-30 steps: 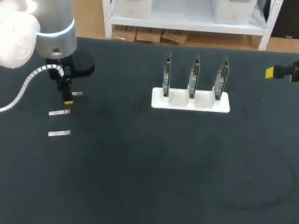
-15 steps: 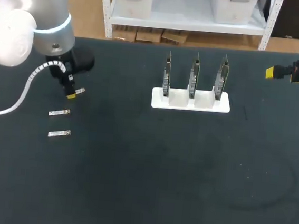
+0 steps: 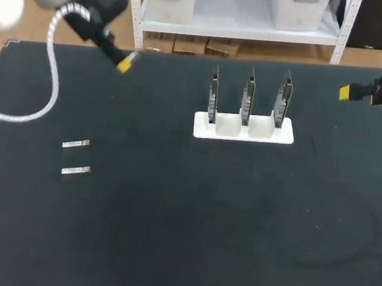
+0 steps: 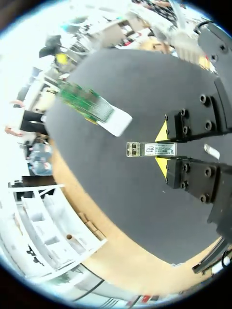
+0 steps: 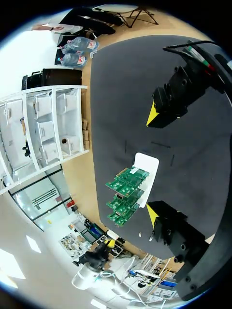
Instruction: Pick up the optical module with the left hand, and insert it into the network port with the right hand.
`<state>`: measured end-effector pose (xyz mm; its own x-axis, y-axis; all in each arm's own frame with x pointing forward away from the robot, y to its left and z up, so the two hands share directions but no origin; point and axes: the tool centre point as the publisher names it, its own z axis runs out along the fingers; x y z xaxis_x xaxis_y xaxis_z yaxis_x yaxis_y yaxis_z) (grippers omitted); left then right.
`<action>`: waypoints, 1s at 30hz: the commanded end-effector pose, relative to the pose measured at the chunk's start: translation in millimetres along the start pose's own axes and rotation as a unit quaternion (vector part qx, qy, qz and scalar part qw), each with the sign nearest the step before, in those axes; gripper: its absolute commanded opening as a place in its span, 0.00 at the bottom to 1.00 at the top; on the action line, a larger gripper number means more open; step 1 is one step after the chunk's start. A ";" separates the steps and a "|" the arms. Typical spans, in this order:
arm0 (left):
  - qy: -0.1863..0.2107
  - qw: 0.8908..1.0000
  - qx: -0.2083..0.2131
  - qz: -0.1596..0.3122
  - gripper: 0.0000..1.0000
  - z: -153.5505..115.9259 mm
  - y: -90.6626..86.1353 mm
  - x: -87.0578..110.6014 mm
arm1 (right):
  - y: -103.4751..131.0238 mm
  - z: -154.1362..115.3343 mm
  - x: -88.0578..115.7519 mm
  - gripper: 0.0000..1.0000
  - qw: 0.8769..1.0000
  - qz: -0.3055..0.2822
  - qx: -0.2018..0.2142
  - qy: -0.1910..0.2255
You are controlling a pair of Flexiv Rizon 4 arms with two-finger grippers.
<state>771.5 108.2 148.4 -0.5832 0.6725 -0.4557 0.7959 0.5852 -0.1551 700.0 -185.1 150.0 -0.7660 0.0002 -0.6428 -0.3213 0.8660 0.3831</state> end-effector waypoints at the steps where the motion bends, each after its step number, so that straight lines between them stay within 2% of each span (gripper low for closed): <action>1: -0.231 0.953 0.152 -0.122 0.00 -58.4 -31.5 -16.5 | 0.0 0.0 0.0 1.00 1.000 0.000 0.000 0.000; 2: -0.252 0.943 0.177 -0.128 0.00 -68.0 -39.2 -22.0 | 0.0 0.0 0.0 1.00 1.000 0.000 0.000 0.000; 4: -0.284 0.931 0.186 -0.138 0.00 -80.5 -49.9 -28.3 | 0.0 0.0 0.0 1.00 1.000 0.000 0.000 0.000; 20: -0.284 0.931 0.186 -0.138 0.00 -80.5 -49.9 -28.3 | 0.0 0.0 0.0 1.00 1.000 0.000 0.000 0.000; 21: -0.290 0.933 0.173 -0.126 0.00 -81.0 -53.0 -28.1 | 0.0 0.0 0.0 1.00 1.000 0.000 0.000 0.000; 23: -0.321 0.927 0.171 -0.095 0.00 -84.0 -64.0 -35.7 | 0.0 0.0 0.0 1.00 1.000 0.000 0.000 0.000; 27: -0.385 0.906 0.169 -0.045 0.00 -86.8 -86.9 -60.0 | 0.0 0.0 0.0 1.00 1.000 0.000 0.000 0.000; 30: -0.419 0.894 0.160 -0.014 0.00 -86.3 -104.5 -75.4 | 0.0 0.0 0.0 1.00 1.000 0.000 0.000 0.000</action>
<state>726.7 52.2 272.7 -0.5209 0.2678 -0.8105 0.8389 0.3362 -0.4281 700.0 -185.0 150.0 -0.7660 0.0001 -0.6428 -0.3213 0.8660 0.3831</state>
